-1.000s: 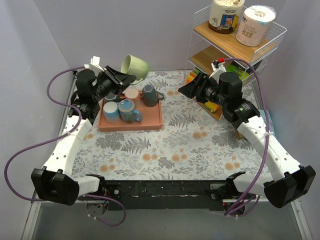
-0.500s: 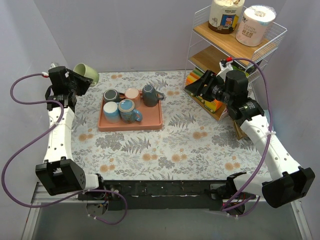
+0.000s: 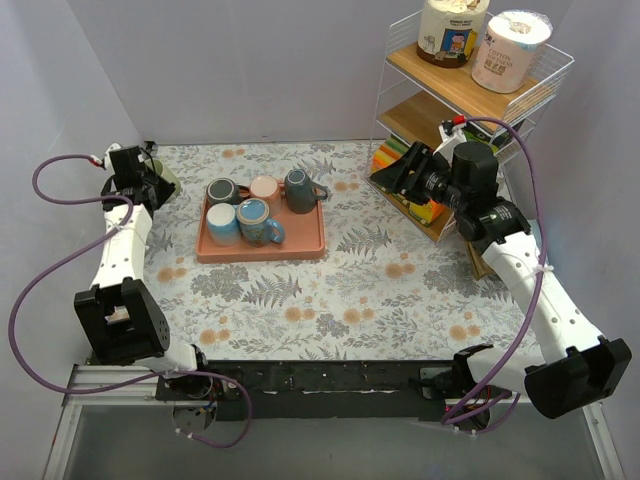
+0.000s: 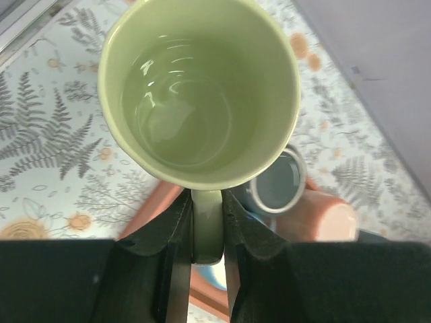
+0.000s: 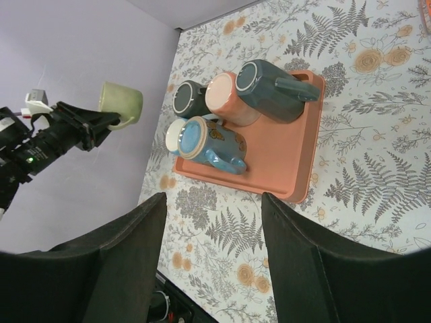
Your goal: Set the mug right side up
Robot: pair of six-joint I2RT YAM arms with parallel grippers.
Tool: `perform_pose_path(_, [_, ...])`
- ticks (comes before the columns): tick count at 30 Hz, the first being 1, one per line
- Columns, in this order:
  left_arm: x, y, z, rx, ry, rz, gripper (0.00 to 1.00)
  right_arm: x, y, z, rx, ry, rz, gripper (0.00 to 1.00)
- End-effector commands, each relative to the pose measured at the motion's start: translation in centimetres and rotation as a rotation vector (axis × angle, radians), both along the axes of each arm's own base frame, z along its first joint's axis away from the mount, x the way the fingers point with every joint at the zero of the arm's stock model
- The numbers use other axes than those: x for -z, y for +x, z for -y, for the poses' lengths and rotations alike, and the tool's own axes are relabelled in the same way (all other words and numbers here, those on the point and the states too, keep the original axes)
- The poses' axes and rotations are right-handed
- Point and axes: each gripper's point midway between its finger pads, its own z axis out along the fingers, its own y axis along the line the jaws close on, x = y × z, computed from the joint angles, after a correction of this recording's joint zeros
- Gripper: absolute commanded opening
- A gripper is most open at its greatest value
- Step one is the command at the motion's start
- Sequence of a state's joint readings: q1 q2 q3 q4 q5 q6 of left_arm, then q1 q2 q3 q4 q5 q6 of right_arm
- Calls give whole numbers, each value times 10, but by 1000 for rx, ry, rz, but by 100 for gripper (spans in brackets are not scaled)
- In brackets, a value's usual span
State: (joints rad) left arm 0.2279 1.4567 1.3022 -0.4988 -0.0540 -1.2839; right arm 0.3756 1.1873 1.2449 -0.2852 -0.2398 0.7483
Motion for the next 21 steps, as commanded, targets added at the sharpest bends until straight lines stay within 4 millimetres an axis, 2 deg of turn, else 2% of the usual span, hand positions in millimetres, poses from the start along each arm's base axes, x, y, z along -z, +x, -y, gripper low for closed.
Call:
perform_pose_path(1, [14,6,-20,-6,108,17,0,-11,-3,1,-9,28,50,66])
perform_pose_path(3, [28,7,-23,-1,114,7,0,-8,-3,1,-7,27,44,66])
perform_pose_path(4, [44,2,-23,1,119,-21,0,-7,-3,2,-6,26,43,66])
perform_pose_path(6, [51,3,-26,-6,139,0,0,-6,-2,2,-6,26,42,66])
perform_pose_path(7, [64,-3,-28,-17,151,-24,0,-7,-2,2,-7,29,45,66])
perform_pose_path(9, [67,-2,-31,-17,175,-12,0,-6,-1,2,-10,30,43,66])
perform_pose_path(10, [77,-7,-30,-15,179,-27,0,-7,0,2,-8,31,44,66])
perform_pose_path(16, [82,-12,-41,-35,259,-4,0,-4,3,1,-13,34,35,65])
perform_pose_path(21, [102,-23,-42,-27,283,-47,0,-1,7,-1,-21,36,24,65])
